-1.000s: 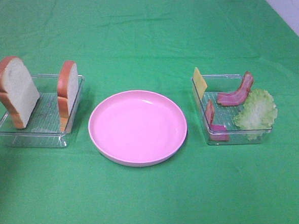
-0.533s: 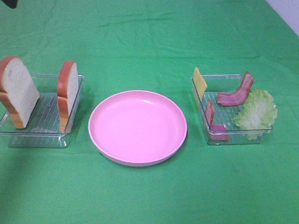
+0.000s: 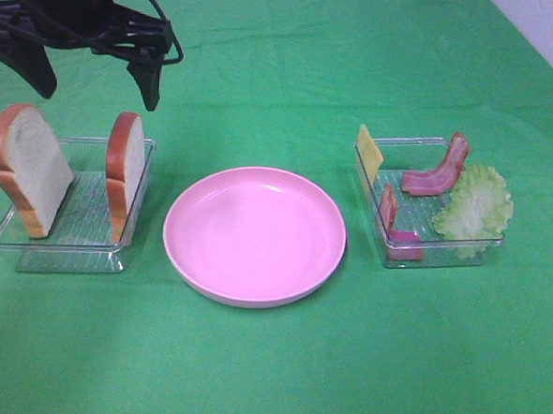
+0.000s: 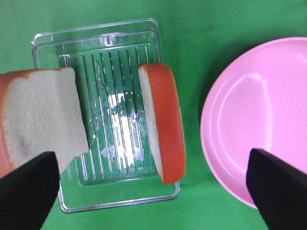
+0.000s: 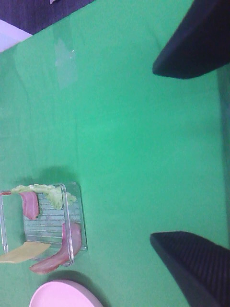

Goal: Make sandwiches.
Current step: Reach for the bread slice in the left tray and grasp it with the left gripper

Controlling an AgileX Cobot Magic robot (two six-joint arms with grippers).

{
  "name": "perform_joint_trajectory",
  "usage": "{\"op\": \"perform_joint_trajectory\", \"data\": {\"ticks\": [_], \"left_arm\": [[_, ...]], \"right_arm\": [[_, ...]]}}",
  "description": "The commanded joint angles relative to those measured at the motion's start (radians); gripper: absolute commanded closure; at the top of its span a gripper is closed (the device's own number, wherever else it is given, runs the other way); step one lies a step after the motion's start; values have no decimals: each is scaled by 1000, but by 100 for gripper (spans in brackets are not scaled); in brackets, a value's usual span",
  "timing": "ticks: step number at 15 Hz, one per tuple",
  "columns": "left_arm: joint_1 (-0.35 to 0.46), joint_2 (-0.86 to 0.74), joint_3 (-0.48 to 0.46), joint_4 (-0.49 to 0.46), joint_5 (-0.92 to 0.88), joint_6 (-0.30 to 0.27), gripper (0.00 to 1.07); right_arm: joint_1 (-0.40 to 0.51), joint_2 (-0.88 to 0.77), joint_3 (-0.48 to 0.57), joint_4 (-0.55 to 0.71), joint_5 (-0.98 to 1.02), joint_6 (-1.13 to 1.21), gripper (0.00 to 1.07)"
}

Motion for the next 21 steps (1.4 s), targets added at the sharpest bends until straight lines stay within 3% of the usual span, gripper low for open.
{"op": "perform_joint_trajectory", "data": {"ticks": [1, 6, 11, 13, 15, 18, 21], "left_arm": [[-13, 52, -4, 0, -11, -13, 6], [-13, 125, -4, 0, -106, -20, 12], [-13, 159, -4, 11, -98, -55, 43], [-13, 159, -4, 36, -56, -112, 58], [-13, 159, -4, 51, -25, -125, 64], [-13, 159, -4, 88, 20, -205, 74], [-13, 159, -4, 90, -11, -214, 87]], "right_arm": [[-2, -34, 3, 1, -5, -6, 24], [-2, -34, 3, 1, -5, -6, 24], [-2, -34, 3, 1, -5, -6, 24], [-2, -34, 3, 1, -5, -6, 24], [-2, -34, 3, 1, -5, -6, 24], [-2, -34, 3, 1, -5, -6, 24], [-2, -34, 3, 1, -5, -6, 24]]}}
